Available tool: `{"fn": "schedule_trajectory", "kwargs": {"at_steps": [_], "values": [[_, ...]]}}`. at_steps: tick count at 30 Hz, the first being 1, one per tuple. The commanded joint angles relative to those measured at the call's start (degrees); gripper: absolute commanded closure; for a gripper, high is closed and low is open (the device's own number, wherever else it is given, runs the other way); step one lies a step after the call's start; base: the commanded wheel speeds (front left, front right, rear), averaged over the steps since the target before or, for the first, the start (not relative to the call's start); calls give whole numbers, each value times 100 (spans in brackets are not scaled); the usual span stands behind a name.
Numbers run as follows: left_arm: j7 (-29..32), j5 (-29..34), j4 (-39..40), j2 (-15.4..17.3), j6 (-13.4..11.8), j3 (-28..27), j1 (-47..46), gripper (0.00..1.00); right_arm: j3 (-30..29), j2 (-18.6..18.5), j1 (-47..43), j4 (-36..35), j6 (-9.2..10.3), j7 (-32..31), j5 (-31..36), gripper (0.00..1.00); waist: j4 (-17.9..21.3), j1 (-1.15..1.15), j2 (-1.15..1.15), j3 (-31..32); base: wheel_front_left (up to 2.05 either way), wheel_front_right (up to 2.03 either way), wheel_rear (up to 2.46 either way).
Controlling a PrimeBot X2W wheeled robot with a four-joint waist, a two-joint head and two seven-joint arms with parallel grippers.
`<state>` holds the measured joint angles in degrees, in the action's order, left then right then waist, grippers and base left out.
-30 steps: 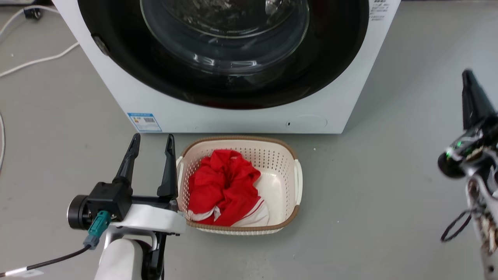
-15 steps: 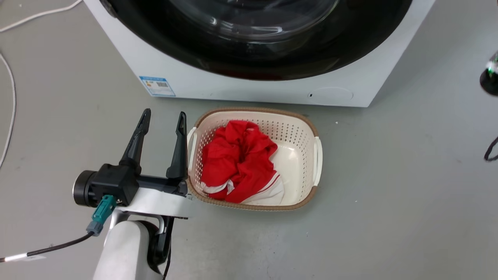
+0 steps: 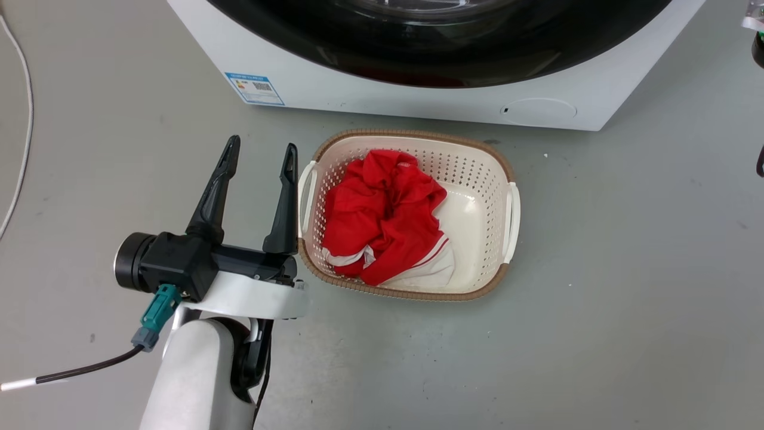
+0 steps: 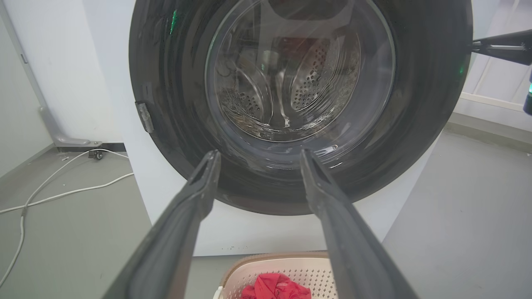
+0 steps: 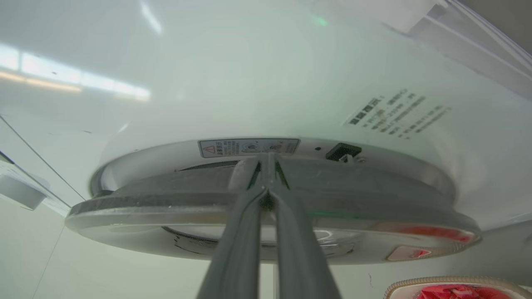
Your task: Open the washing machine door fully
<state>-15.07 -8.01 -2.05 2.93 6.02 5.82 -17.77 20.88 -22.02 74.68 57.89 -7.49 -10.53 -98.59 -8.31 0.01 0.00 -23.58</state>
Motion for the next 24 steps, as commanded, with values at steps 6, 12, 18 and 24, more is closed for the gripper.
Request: {"fn": "schedule_trajectory", "kwargs": {"at_steps": [6, 12, 18, 24], "values": [[-14, -56, 50, -7, -41, 67, -101, 0, 215, 86, 318, 256, 0, -184, 192, 100, -79, -1, 0, -192, 0, 0, 0], [-14, -59, 34, -8, -63, 78, -110, 0, 288, 118, 272, 130, 0, -640, 113, 100, -81, -1, 0, -238, 0, 0, 0], [-15, -57, 10, -8, -96, 87, -117, 0, 290, 61, 41, -83, 0, -1242, -60, 100, -39, -1, 0, -178, 0, 0, 0], [-14, -65, -45, -8, -90, 98, -88, 0, 262, 18, -250, -355, -1, -1757, -259, 100, 34, -1, 0, -31, 0, 0, 0]]}}
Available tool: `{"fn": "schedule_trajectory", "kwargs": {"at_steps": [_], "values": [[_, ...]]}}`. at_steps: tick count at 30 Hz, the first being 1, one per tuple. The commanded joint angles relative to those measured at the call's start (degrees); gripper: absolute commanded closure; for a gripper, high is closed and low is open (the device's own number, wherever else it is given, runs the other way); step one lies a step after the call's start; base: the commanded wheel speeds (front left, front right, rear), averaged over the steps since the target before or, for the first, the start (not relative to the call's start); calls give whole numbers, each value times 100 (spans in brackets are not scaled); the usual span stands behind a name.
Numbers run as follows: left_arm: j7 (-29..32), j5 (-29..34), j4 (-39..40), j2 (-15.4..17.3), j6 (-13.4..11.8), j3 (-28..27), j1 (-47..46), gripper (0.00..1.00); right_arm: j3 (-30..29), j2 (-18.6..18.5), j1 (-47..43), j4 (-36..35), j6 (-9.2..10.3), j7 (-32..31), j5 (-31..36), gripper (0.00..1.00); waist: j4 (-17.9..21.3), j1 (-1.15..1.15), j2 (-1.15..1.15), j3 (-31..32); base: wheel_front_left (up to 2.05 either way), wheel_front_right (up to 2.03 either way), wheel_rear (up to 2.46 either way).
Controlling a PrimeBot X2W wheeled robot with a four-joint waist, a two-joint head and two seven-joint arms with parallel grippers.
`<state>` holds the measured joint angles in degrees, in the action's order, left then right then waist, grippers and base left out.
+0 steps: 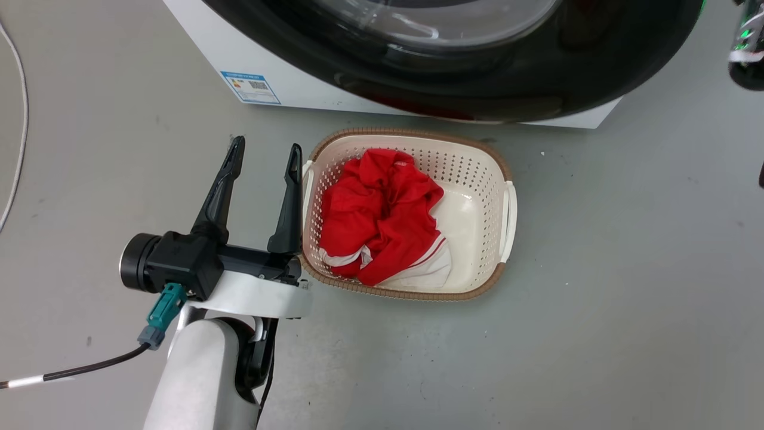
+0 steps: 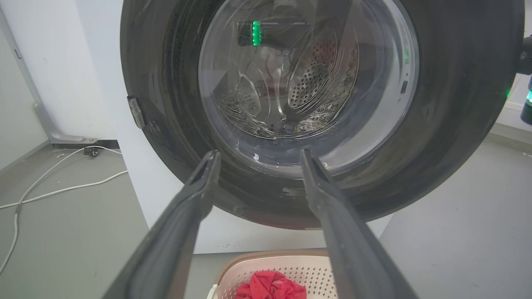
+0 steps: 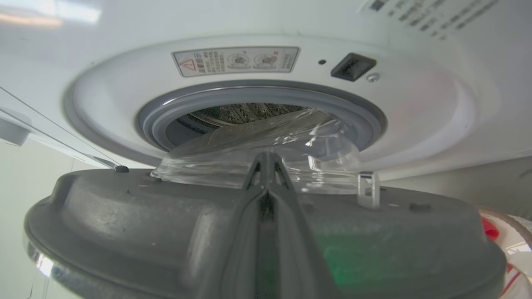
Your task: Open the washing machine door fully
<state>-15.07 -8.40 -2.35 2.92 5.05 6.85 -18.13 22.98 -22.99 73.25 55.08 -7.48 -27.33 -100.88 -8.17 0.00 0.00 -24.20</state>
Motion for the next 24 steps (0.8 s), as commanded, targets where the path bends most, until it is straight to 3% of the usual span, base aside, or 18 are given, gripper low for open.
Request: {"fn": "schedule_trajectory", "kwargs": {"at_steps": [1, 9, 24], "values": [[-14, -26, -30, -6, 6, -4, -42, 0, 58, 107, -176, -125, -1, -150, -44, 100, 33, 0, 0, 68, 0, 0, 0], [-14, 6, -157, -7, -12, -50, 146, 0, 135, 149, -813, -535, -1, -580, -204, 100, 157, 0, 0, 426, 0, 0, 0], [-14, 32, -383, -6, -17, -96, 644, 0, 434, 565, -2277, -1602, -1, -962, -402, 100, 414, 0, 0, 1260, 0, 0, 0]]}}
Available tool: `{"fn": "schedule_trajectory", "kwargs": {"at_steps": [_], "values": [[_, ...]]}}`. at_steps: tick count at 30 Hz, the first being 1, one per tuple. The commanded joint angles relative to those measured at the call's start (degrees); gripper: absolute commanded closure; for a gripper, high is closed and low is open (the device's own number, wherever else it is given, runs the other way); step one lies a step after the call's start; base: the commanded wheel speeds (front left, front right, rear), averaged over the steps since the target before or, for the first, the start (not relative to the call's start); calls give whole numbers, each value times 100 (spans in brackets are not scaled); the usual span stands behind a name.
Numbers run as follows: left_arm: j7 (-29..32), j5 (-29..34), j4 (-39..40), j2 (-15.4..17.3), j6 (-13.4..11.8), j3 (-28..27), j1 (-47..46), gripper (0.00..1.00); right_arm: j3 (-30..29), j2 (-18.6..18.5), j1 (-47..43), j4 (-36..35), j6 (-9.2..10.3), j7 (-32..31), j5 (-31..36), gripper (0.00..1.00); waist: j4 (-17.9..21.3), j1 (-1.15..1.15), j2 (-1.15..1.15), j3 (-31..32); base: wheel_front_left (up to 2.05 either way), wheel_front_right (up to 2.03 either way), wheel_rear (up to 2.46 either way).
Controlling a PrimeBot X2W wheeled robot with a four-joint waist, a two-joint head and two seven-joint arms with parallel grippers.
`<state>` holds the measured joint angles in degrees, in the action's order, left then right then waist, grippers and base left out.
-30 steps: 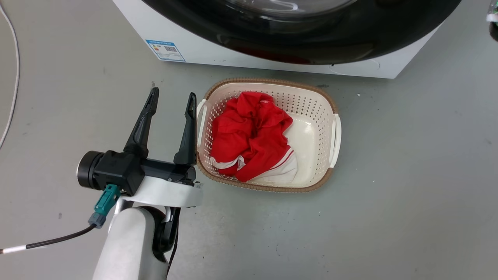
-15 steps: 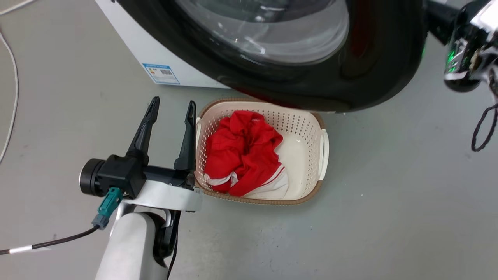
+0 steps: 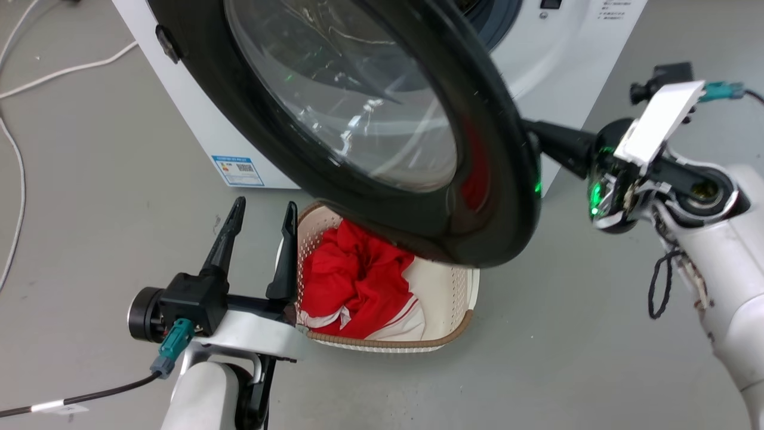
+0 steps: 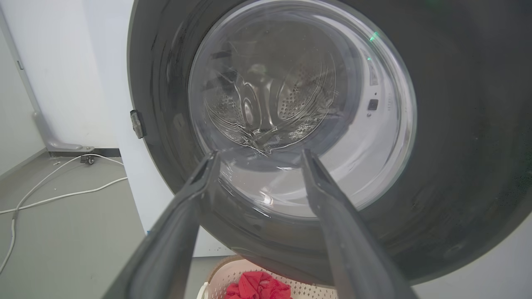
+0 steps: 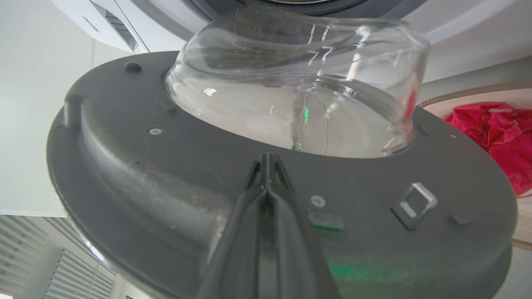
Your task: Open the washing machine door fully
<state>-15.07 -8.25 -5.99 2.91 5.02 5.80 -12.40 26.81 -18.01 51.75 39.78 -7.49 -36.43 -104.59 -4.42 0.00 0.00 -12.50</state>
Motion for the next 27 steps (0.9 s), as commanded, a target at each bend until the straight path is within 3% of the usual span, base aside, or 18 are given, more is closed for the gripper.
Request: {"fn": "schedule_trajectory", "kwargs": {"at_steps": [1, 15, 27], "values": [[-14, 14, -26, -4, -14, 10, 91, 0, 83, 94, -212, -133, 0, -65, -24, 100, 47, 0, 0, 129, 0, 0, 0], [-14, -62, -150, -5, -19, 113, 367, 0, 557, 466, -1154, -1000, -1, -160, -195, 100, 36, 0, 0, 566, 0, 0, 0], [-14, -109, -165, -4, -52, 154, 396, 0, 934, 576, -1613, -1640, 0, 59, -223, 100, 52, 0, 0, 642, 0, 0, 0]]}}
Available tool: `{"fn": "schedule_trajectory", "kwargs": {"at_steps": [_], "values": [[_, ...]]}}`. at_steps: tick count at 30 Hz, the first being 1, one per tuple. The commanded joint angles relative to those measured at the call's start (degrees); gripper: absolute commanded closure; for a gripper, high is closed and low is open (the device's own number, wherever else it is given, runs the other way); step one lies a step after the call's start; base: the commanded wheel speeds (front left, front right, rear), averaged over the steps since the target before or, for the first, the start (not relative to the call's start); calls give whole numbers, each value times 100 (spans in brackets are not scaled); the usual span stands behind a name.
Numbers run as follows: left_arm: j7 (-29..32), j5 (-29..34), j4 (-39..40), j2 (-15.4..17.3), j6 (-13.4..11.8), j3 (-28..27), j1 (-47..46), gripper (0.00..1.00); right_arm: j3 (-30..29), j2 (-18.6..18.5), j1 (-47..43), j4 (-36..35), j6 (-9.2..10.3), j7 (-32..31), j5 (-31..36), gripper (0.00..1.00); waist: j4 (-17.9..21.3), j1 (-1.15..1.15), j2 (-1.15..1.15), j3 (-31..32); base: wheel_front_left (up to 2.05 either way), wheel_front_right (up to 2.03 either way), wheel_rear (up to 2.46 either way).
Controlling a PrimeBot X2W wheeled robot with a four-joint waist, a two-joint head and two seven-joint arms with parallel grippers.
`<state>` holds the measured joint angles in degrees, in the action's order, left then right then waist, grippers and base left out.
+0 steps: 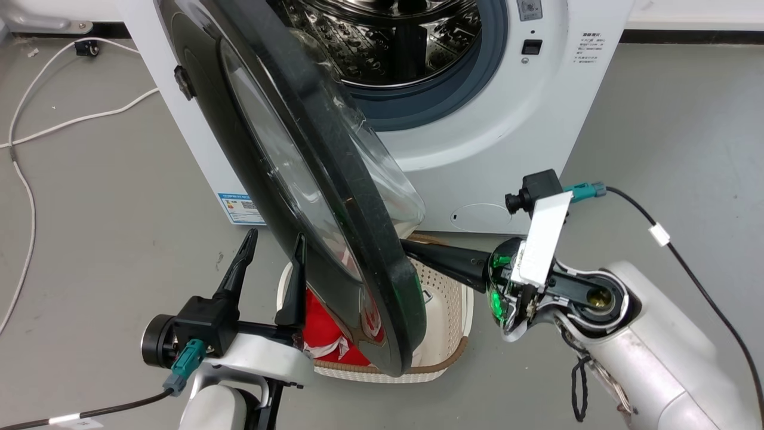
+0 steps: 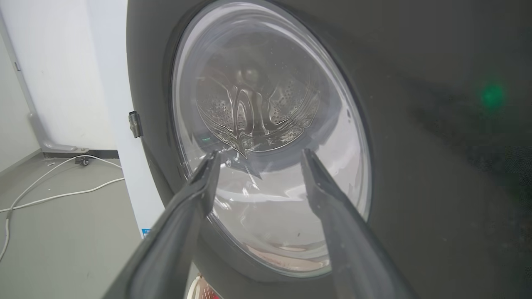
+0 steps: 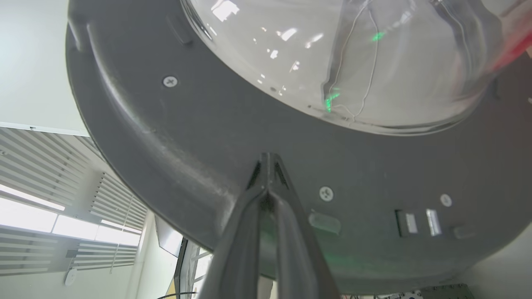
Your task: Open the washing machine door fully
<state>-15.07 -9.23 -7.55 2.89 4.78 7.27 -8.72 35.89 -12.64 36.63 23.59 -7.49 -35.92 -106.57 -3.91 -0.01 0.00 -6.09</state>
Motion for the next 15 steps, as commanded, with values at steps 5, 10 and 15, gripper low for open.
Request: {"fn": "schedule_trajectory", "kwargs": {"at_steps": [5, 10, 15], "values": [[-14, -4, -20, -4, -30, -30, 53, 0, -36, 11, -223, -93, 0, 444, 81, 100, 30, 1, 0, 41, 0, 0, 0], [-14, 5, -24, -4, -62, -85, 118, 0, -380, -54, -484, -181, 0, 1183, 142, 100, 105, 1, 0, 89, 0, 0, 0], [-14, 35, -48, -3, -65, -164, 172, 0, -962, -181, -954, -438, 0, 1903, 47, 100, 207, 1, 0, 170, 0, 0, 0]]}}
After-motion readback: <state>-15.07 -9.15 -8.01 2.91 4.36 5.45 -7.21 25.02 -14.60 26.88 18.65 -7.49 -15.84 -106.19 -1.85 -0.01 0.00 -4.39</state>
